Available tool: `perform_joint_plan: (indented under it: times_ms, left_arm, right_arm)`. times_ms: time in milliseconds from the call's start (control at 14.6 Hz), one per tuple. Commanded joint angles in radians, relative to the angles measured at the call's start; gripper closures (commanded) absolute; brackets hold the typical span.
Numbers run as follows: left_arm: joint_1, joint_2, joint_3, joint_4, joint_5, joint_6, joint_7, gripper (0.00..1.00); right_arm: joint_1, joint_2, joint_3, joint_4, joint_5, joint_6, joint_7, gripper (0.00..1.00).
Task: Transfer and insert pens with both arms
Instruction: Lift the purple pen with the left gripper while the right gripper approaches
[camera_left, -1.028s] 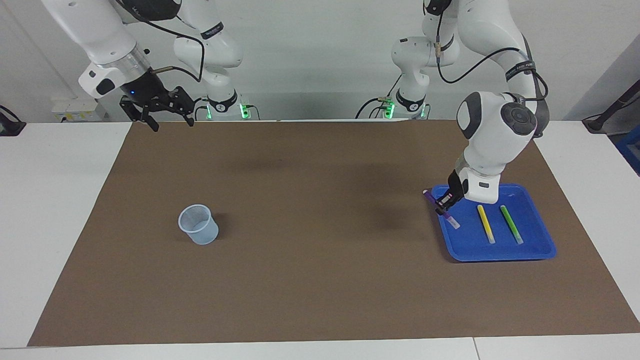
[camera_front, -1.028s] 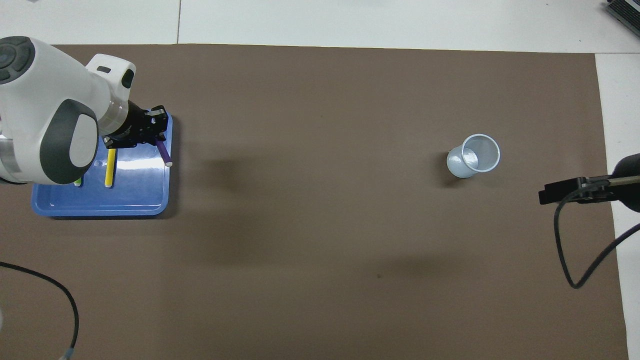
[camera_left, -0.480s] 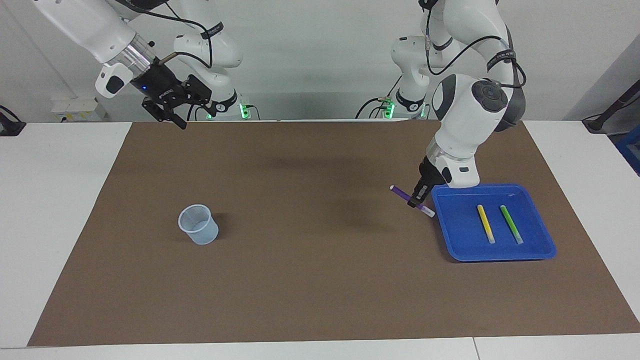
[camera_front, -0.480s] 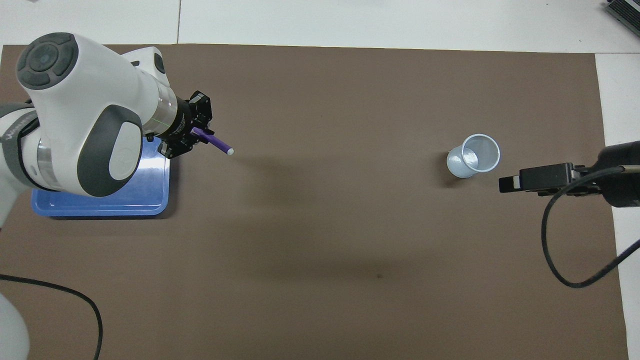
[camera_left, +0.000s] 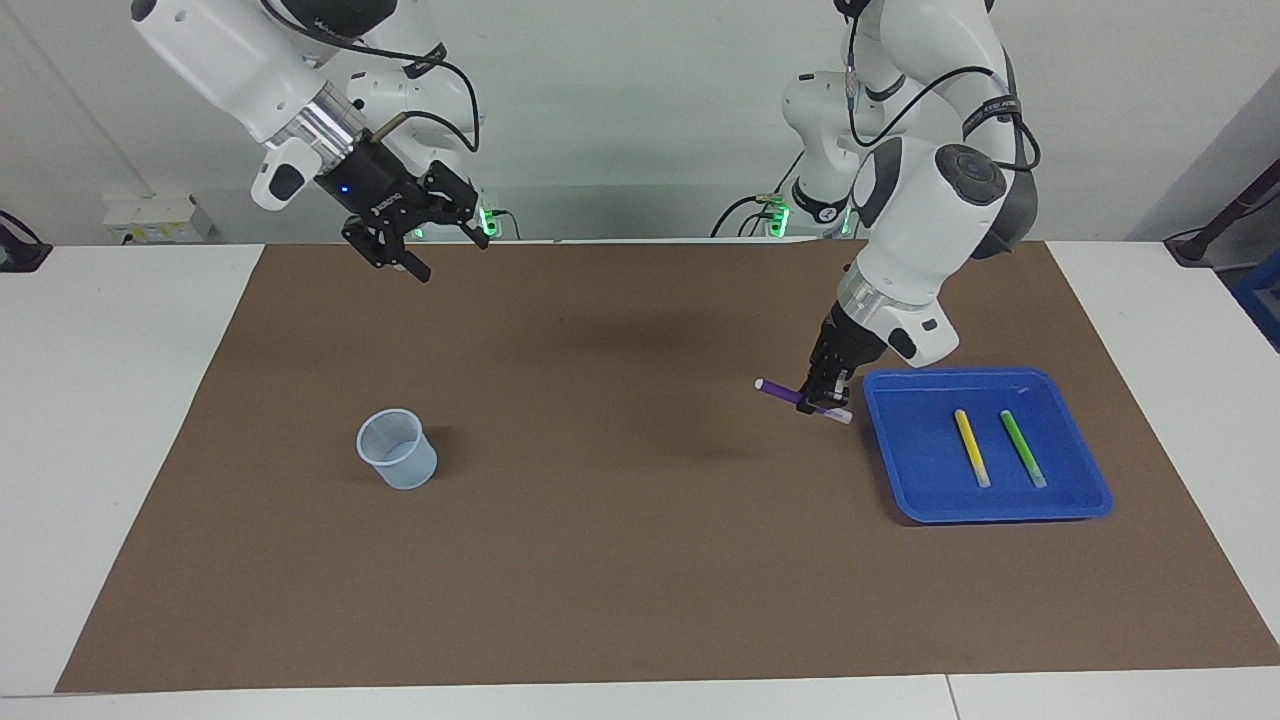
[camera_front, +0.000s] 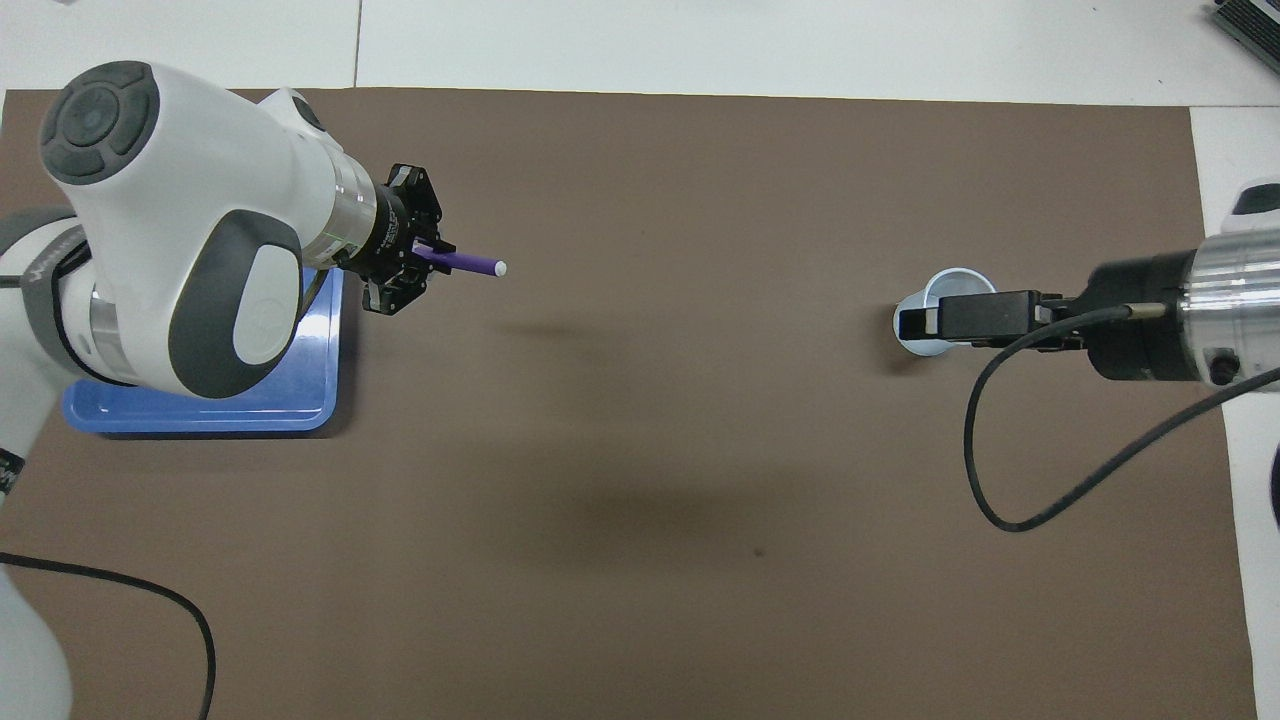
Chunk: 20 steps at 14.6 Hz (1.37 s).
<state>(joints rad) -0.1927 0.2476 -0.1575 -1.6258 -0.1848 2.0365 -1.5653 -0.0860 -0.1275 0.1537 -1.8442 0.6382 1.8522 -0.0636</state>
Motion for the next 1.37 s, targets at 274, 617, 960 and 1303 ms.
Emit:
perform_joint_plan:
  times_ms: [274,617,960,1303]
  left_arm:
    - [-0.047,-0.013,0.001,-0.002,-0.025,0.020,-0.270,1.00]
    - [-0.144,-0.016,0.001,-0.013,-0.027,0.071,-0.400,1.00]
    - [-0.300,-0.011,0.001,-0.035,-0.025,0.240,-0.461,1.00]
    - [-0.349,-0.014,0.003,-0.052,-0.024,0.292,-0.460,1.00]
  right_arm:
    - [0.052,0.130,0.001,-0.012,0.146,0.172,-0.173,0.00]
    - [0.089,0.238,0.007,0.009,0.235,0.297,-0.282,0.00]
    - [0.169,0.287,0.010,0.016,0.305,0.406,-0.298,0.00]
    - [0.095,0.272,0.009,0.036,0.307,0.245,-0.305,0.00]
